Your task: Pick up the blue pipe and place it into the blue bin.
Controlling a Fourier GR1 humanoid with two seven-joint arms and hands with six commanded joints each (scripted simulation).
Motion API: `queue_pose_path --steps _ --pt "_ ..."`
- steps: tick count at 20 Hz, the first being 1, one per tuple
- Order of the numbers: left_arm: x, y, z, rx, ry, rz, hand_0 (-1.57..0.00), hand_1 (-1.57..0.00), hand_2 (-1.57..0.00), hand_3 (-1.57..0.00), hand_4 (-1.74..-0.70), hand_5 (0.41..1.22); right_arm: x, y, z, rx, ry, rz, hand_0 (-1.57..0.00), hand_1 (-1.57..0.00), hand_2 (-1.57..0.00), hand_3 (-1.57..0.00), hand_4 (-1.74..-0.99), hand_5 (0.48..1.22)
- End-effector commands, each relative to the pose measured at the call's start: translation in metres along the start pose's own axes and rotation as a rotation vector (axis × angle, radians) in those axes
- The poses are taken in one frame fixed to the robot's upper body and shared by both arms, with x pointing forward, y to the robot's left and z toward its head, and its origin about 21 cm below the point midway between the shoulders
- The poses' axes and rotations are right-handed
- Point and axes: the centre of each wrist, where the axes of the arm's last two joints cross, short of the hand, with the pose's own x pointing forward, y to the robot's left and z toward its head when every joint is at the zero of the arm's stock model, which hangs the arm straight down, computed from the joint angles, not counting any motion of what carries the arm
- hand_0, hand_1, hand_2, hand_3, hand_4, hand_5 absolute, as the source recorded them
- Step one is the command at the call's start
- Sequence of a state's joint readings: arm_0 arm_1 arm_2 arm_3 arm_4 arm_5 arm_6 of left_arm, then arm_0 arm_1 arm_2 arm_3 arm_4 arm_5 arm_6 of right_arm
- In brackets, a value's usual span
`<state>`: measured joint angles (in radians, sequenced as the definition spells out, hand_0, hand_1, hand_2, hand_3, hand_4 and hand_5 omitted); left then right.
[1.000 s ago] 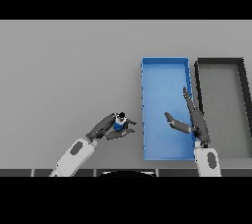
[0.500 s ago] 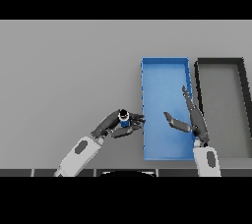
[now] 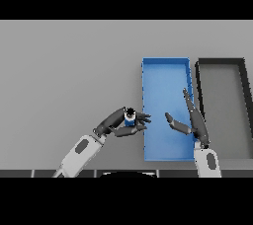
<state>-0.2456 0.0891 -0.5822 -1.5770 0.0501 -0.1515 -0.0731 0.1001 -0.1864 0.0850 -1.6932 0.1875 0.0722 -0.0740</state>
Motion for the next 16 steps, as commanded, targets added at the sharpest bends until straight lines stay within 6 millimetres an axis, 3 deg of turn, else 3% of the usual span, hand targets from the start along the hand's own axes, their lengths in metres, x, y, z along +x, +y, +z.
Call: queue_pose_path --steps 1,6,8,10,13,16 --pt "-0.002 0.002 0.001 0.004 0.015 -0.004 -1.57 -1.57 -1.57 -1.57 -1.47 1.220 0.000 0.002 0.005 -0.019 0.001 0.003 0.00 0.00 0.00 0.00 -1.124 0.578" --pt "-0.003 0.001 0.002 -0.003 0.018 0.001 -1.57 -1.57 -1.57 -1.57 -1.47 1.220 0.007 0.014 0.035 -0.132 0.026 0.018 0.00 0.00 0.00 0.00 -1.157 0.578" --pt "-0.004 -0.001 0.001 -0.003 0.014 -0.009 -1.57 -1.57 -1.57 -1.57 -1.47 1.220 0.010 0.010 0.040 -0.159 0.041 0.025 0.00 0.00 0.00 0.00 -1.191 0.577" --pt "-0.003 0.001 0.002 -0.006 0.006 -0.016 -1.57 -1.57 -1.57 -1.57 -1.47 1.221 0.014 0.010 0.037 -0.159 -0.004 -0.028 0.00 -0.02 -0.02 0.00 -1.178 0.569" --pt "-0.005 0.002 0.002 -0.009 0.024 -0.017 -1.57 -1.57 -1.57 -1.57 -1.47 1.221 0.037 -0.006 0.038 -0.099 -0.203 -0.112 0.00 -0.01 -0.03 0.00 -1.175 0.592" --pt "0.001 0.003 -0.001 -0.008 0.021 -0.023 -1.57 -1.57 -1.57 -1.57 -1.47 1.221 0.069 -0.019 0.031 0.023 -0.270 -0.098 0.00 -0.01 -0.01 0.00 -1.165 0.589"
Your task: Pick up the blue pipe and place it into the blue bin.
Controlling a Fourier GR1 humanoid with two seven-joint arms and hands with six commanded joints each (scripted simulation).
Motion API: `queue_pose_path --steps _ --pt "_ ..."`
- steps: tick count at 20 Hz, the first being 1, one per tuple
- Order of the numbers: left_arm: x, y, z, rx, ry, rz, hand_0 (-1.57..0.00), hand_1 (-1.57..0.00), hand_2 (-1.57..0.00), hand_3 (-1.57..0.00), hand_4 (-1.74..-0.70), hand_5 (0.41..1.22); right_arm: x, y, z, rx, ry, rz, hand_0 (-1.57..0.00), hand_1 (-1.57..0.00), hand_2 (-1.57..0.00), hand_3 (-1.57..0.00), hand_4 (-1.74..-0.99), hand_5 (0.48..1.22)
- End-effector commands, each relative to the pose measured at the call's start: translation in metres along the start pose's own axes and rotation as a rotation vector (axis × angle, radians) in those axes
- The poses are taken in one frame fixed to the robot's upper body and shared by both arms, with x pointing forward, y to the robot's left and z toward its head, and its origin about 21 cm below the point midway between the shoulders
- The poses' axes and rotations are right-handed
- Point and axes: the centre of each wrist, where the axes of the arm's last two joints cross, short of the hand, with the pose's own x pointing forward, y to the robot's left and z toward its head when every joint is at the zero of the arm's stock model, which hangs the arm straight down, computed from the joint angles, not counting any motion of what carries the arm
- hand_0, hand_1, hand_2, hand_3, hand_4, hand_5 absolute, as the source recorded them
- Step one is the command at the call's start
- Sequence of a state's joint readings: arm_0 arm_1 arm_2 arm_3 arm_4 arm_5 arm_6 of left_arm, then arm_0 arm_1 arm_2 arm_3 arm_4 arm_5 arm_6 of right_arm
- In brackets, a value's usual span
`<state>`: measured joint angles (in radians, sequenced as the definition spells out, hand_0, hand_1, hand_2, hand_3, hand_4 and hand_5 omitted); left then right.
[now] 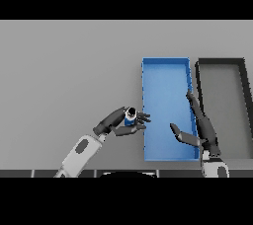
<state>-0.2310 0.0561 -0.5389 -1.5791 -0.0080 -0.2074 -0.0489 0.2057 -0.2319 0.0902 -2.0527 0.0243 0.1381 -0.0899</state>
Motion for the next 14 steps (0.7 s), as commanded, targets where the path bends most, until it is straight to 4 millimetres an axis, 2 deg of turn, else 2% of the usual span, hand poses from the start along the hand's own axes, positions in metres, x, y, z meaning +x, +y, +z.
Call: queue_pose_path --steps 1,4,9,14 --pt "-0.002 -0.002 0.002 -0.001 0.001 -0.002 -1.57 -1.57 -1.57 -1.57 -1.47 1.221 0.012 -0.003 -0.002 0.051 0.009 -0.012 0.00 0.00 -0.01 0.00 -1.171 0.579" --pt "0.003 -0.001 -0.001 -0.010 -0.012 0.003 -1.57 -1.57 -1.57 -1.57 -1.47 1.221 0.026 -0.003 -0.015 0.193 0.114 0.039 0.00 0.00 0.00 0.00 -1.194 0.543" --pt "0.001 -0.004 0.000 -0.020 -0.011 -0.021 -1.57 -1.57 -1.57 -1.57 -1.47 1.221 0.045 0.011 -0.040 0.385 0.071 0.072 0.00 0.00 0.00 0.00 -1.256 0.523" --pt "0.001 -0.004 0.001 -0.019 0.006 -0.017 -1.57 -1.57 -1.57 -1.57 -1.47 1.221 0.053 0.035 -0.056 0.512 0.075 0.023 0.00 0.00 0.00 0.00 -1.227 0.528"
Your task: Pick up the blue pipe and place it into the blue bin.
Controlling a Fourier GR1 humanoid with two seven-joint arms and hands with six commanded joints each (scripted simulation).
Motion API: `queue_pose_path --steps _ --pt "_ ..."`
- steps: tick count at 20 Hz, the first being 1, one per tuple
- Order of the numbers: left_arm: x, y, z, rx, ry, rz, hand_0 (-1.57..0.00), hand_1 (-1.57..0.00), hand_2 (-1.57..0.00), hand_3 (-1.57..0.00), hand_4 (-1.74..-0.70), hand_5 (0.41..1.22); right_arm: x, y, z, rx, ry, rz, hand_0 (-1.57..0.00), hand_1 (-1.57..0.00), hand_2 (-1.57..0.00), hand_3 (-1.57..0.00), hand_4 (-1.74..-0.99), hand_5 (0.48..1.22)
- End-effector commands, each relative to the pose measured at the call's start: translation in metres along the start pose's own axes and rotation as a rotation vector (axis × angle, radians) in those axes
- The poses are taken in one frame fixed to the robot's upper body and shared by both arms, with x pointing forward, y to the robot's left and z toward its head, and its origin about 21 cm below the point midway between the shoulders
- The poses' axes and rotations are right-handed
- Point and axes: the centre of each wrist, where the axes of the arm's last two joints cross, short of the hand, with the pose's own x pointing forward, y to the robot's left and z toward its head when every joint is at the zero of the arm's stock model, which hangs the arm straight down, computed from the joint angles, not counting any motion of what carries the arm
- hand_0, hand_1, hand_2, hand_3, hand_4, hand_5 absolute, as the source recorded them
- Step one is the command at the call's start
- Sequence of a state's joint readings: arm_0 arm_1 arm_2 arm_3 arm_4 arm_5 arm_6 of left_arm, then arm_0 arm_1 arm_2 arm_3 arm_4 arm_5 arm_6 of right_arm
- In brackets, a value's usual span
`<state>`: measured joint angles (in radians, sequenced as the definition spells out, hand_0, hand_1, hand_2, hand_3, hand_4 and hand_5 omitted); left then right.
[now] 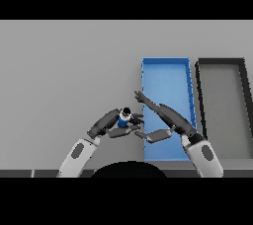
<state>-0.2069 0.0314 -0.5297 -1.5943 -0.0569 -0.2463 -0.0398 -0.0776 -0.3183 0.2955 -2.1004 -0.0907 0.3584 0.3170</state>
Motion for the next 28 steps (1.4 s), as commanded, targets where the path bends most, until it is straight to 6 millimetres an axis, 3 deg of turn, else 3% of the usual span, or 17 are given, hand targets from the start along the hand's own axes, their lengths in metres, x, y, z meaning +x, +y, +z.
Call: queue_pose_path --steps 1,5,9,12,13,14,15,16,18,21,23,28 --pt "0.001 -0.001 -0.004 0.000 0.009 0.000 -1.57 -1.57 -1.57 -1.57 -1.48 1.221 0.009 -0.001 -0.008 0.020 -0.031 0.017 0.00 0.00 0.00 0.00 -1.220 0.525" --pt "-0.001 0.004 -0.001 -0.023 -0.008 0.018 -1.57 -1.57 -1.57 -1.57 -1.48 1.221 0.027 0.006 -0.030 0.126 -0.080 0.035 0.00 0.00 0.00 0.00 -1.195 0.513" --pt "-0.002 0.005 -0.004 -0.040 -0.007 0.054 -1.57 -1.57 -1.57 -1.57 -1.46 1.221 0.033 0.007 -0.053 0.177 -0.065 0.044 0.00 0.00 0.00 0.00 -1.208 0.512" --pt "-0.004 0.003 -0.003 -0.047 -0.027 0.048 -1.57 -1.57 -1.57 -1.57 -1.46 1.221 0.035 0.013 -0.069 0.225 -0.053 0.043 -0.02 -0.11 -0.13 -0.05 -1.222 0.517" --pt "-0.004 0.004 -0.005 -0.035 -0.002 0.042 -1.57 -1.57 -1.57 -1.57 -1.51 1.221 0.032 0.010 -0.073 0.234 -0.046 0.037 -0.17 -0.24 -0.25 -0.14 -1.255 0.519" --pt "-0.003 0.005 -0.003 -0.028 0.009 0.048 -1.57 -1.57 -1.54 -1.30 -1.56 1.221 0.031 0.012 -0.078 0.242 -0.048 0.037 -0.40 -0.44 -0.43 -0.31 -1.303 0.520" --pt "-0.005 0.007 -0.003 -0.023 0.022 0.054 -1.57 -1.57 -1.53 -1.14 -1.60 1.221 0.032 0.014 -0.080 0.243 -0.044 0.042 -0.63 -0.65 -0.66 -0.50 -1.383 0.523" --pt "-0.006 0.005 -0.005 -0.021 0.034 0.050 -1.57 -1.57 -1.54 -1.16 -1.63 1.221 0.030 0.014 -0.084 0.243 -0.040 0.055 -0.82 -0.84 -0.84 -0.66 -1.446 0.527" --pt "-0.007 0.002 -0.004 -0.026 -0.002 0.053 -1.57 -1.57 -1.55 -1.23 -1.67 1.221 0.032 0.017 -0.085 0.256 -0.082 0.024 -1.09 -1.10 -1.10 -0.90 -1.537 0.600" --pt "-0.002 0.001 -0.007 -0.031 -0.014 0.051 -1.57 -1.57 -1.56 -1.33 -1.70 1.221 0.029 0.022 -0.086 0.241 -0.144 -0.038 -1.32 -1.33 -1.33 -1.23 -1.481 0.869" --pt "-0.002 0.002 -0.007 -0.027 -0.031 0.050 -1.57 -1.57 -1.55 -1.37 -1.72 1.221 0.030 0.026 -0.088 0.237 -0.180 -0.009 -1.41 -1.42 -1.42 -1.35 -1.474 0.996" --pt "-0.002 0.005 -0.007 -0.026 -0.037 0.039 -1.57 -1.57 -1.56 -1.44 -1.73 1.221 0.031 0.031 -0.082 0.242 -0.169 -0.056 -1.52 -1.52 -1.52 -1.50 -1.490 1.147"
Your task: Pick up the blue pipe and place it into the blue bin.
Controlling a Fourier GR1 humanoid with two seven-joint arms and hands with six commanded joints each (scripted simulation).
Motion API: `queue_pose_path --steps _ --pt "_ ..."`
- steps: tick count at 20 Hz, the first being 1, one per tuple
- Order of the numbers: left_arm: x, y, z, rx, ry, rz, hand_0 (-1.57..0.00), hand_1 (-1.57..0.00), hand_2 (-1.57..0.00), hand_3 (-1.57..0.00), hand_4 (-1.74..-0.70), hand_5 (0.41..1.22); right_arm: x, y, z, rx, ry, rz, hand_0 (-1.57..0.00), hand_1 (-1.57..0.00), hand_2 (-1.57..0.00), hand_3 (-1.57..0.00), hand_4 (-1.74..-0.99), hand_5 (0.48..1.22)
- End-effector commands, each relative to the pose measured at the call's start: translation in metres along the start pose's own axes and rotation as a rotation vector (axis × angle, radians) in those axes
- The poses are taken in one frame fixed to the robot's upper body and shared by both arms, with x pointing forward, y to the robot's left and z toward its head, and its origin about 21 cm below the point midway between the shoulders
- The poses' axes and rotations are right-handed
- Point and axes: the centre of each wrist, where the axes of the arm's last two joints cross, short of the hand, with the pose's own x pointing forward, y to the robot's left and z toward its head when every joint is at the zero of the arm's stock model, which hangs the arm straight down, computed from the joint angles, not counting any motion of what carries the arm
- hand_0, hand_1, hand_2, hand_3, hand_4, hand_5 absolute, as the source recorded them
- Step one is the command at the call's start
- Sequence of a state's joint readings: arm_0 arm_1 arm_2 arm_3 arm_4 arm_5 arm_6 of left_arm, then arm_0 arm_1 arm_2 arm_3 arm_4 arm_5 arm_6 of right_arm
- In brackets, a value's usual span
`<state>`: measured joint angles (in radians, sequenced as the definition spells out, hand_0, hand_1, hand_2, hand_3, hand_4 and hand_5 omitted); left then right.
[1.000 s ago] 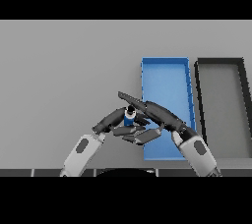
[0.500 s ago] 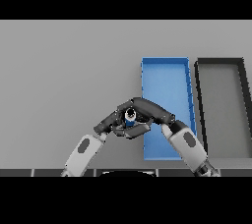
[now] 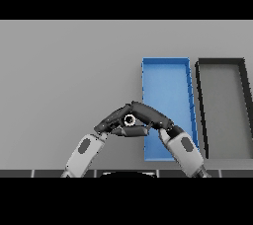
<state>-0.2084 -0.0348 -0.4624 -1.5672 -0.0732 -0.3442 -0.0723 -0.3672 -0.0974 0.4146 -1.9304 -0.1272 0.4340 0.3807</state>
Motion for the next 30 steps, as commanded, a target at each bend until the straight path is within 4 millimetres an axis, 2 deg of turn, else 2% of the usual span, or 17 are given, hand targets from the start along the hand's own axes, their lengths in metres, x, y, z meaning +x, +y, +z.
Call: queue_pose_path --steps 1,3,4,5,7,9,11,13,16,20,25,27,30 --pt "0.002 0.002 0.001 0.005 0.011 -0.007 -1.57 -1.57 -1.56 -1.43 -1.73 1.221 0.000 0.003 -0.001 -0.007 -0.006 -0.017 -1.53 -1.53 -1.53 -1.51 -1.492 1.162" --pt "0.001 0.002 0.000 0.016 0.021 -0.015 -1.57 -1.57 -1.56 -1.43 -1.73 1.221 -0.004 0.004 0.000 -0.022 -0.017 -0.045 -1.54 -1.55 -1.55 -1.53 -1.494 1.183" --pt "0.001 0.002 -0.001 0.013 0.007 -0.017 -1.57 -1.57 -1.57 -1.26 -1.73 1.221 -0.003 0.004 0.002 -0.028 -0.021 -0.055 -1.55 -1.55 -1.55 -1.54 -1.495 1.191" --pt "0.002 0.001 -0.001 0.009 -0.001 -0.025 -1.45 -1.37 -1.34 -1.05 -1.63 1.221 0.001 0.005 -0.003 -0.035 -0.014 -0.046 -1.55 -1.55 -1.55 -1.55 -1.496 1.197" --pt "0.001 0.001 0.002 -0.012 0.023 -0.054 -0.94 -0.88 -0.85 -0.67 -1.41 1.221 0.002 0.002 0.000 -0.040 -0.003 -0.039 -1.56 -1.56 -1.56 -1.56 -1.497 1.206" --pt "-0.001 0.005 0.005 -0.049 0.037 -0.073 -0.60 -0.56 -0.55 -0.43 -1.25 1.221 0.002 0.004 -0.002 -0.045 0.007 -0.038 -1.56 -1.56 -1.56 -1.56 -1.498 1.211" --pt "-0.002 0.006 0.007 -0.057 0.082 -0.076 -0.38 -0.36 -0.35 -0.27 -1.13 1.063 -0.001 0.003 -0.003 -0.057 0.015 -0.039 -1.57 -1.57 -1.57 -1.56 -1.498 1.215" --pt "-0.003 0.007 0.006 -0.058 0.131 -0.074 -0.25 -0.23 -0.22 -0.18 -1.06 0.912 0.004 0.004 -0.003 -0.052 -0.034 -0.036 -1.57 -1.57 -1.57 -1.57 -1.499 1.217" --pt "-0.005 0.009 0.005 -0.049 0.175 -0.072 -0.13 -0.12 -0.11 -0.09 -0.99 0.729 0.003 0.007 -0.002 -0.069 -0.049 -0.020 -1.57 -1.57 -1.57 -1.57 -1.499 1.219" --pt "-0.008 0.008 0.004 -0.027 0.208 -0.041 -0.05 -0.05 -0.05 -0.04 -0.97 0.578 0.002 0.003 -0.002 -0.081 -0.058 -0.022 -1.57 -1.57 -1.57 -1.57 -1.499 1.220" --pt "-0.010 0.010 0.001 -0.013 0.249 -0.049 -0.02 -0.01 -0.01 -0.01 -0.97 0.512 0.016 -0.008 -0.010 -0.102 -0.095 -0.075 -1.57 -1.57 -1.57 -1.57 -1.495 1.221" --pt "-0.010 0.006 0.007 -0.019 0.249 -0.046 -0.01 -0.01 -0.01 -0.01 -0.97 0.493 0.031 -0.018 -0.009 -0.110 -0.112 -0.123 -1.57 -1.57 -1.57 -1.57 -1.494 1.221" --pt "-0.008 0.007 0.005 -0.011 0.260 -0.054 0.00 0.00 0.00 0.00 -0.97 0.479 0.056 -0.038 -0.008 -0.146 -0.152 -0.172 -1.57 -1.57 -1.57 -1.57 -1.495 1.221"
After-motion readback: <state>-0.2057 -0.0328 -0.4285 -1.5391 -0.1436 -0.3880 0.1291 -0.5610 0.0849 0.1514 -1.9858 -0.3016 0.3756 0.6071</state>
